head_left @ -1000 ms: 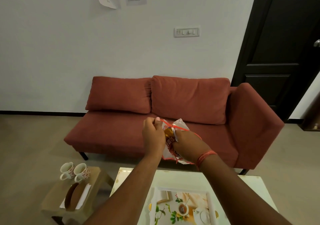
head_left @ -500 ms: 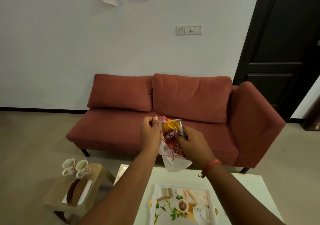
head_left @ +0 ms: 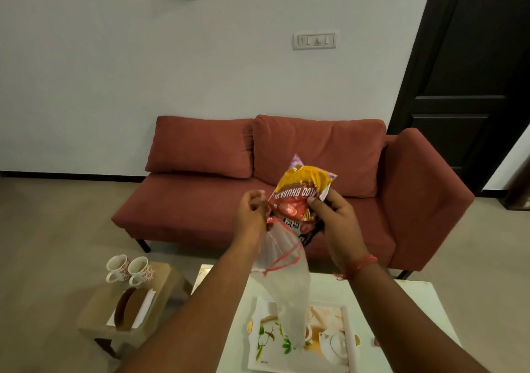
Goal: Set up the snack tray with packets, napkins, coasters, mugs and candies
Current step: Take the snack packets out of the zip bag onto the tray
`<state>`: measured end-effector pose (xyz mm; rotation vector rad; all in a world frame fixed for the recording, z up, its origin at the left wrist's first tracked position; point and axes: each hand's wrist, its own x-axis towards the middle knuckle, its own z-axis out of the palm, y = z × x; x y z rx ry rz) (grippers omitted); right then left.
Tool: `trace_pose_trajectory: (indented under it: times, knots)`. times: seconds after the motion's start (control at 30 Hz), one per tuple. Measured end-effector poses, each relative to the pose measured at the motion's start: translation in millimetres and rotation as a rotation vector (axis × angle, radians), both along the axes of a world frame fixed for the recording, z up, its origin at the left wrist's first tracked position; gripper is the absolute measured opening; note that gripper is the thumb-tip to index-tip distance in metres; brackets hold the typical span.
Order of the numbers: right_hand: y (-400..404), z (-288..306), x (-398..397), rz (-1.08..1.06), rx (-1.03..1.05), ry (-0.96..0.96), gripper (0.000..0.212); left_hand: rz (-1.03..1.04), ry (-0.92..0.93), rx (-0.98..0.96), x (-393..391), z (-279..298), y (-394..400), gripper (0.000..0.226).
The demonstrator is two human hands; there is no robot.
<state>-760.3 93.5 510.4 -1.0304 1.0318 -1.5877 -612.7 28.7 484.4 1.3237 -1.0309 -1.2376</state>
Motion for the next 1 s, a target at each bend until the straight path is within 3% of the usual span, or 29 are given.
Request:
trace_pose_trajectory:
  times: [0.1,0.2,0.33,0.43,0.6,0.9,1.0]
  knots:
    - [-9,1,-1,-0.079,0.074,-0.246,0.026,-0.035,-0.097,0.02,-2,4,6,0.019]
    - [-14,-1,-5,-0.118,0.152,-0.366,0.027,-0.081,-0.031,0.126,-2,6,11,0.033]
    - [-16,-14,-7,0.001,0.317,-0.265,0.027,-0.21,0.126,0.222,0,1,17,0.06]
    - [-18,-28,-12,0.083,0.438,-0.219,0.033,-0.273,0.033,0.222,4,-13,20,0.055]
    - [-16,-66,-22,0.191,0.538,-0.12,0.057,-0.175,-0.04,0.243,-2,-60,26,0.032]
    - [8,-187,-38,0.01,0.721,-0.227,0.047,-0.074,-0.189,0.337,-26,-164,34,0.042]
    - [11,-232,-50,-0.114,0.776,-0.161,0.042,-0.077,-0.242,0.377,-32,-197,36,0.043]
